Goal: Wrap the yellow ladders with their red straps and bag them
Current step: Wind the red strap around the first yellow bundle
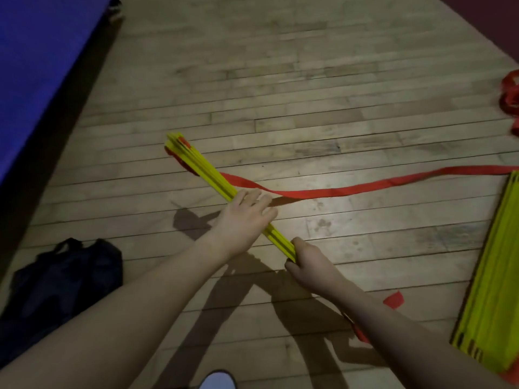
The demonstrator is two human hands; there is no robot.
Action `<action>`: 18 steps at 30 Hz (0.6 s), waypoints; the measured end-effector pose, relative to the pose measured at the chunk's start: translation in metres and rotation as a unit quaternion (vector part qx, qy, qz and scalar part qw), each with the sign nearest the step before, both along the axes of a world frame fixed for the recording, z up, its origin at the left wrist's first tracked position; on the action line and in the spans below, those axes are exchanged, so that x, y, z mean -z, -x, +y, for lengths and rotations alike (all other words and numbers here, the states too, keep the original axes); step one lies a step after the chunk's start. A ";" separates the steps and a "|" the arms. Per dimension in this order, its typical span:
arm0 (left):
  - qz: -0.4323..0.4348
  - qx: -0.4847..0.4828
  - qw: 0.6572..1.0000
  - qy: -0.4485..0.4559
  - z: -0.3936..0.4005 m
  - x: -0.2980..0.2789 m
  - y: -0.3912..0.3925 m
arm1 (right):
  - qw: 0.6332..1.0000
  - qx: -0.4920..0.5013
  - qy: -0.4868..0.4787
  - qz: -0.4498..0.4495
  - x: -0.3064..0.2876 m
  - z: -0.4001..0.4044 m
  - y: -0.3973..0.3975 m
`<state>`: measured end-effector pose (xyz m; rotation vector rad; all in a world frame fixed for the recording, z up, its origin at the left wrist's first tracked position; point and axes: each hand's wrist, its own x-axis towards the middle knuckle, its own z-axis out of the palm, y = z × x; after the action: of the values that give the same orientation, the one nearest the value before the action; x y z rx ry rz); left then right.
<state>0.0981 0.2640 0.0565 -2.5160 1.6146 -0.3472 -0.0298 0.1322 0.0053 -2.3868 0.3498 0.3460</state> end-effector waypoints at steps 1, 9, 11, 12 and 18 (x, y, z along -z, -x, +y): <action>0.032 -0.029 0.997 0.063 0.001 0.000 0.007 | 1.000 0.014 -0.001 -0.003 -0.002 0.001 -0.001; 0.511 -0.446 0.701 0.219 -0.012 0.017 0.035 | 0.997 0.040 -0.035 -0.056 -0.012 0.018 0.002; 0.537 -0.443 0.675 0.246 -0.020 0.015 0.038 | 0.997 0.020 -0.042 -0.069 -0.012 0.020 0.002; 0.532 -0.451 0.663 0.273 -0.023 0.016 0.038 | 0.996 0.005 -0.046 -0.072 -0.013 0.019 0.001; 0.535 -0.470 0.581 0.395 -0.034 0.038 0.011 | 0.994 -0.038 -0.107 -0.009 -0.007 0.002 0.015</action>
<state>0.0874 0.2297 0.0181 -4.1010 -0.4522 0.9890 -0.0451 0.1346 0.0124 -2.1952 0.2035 0.3773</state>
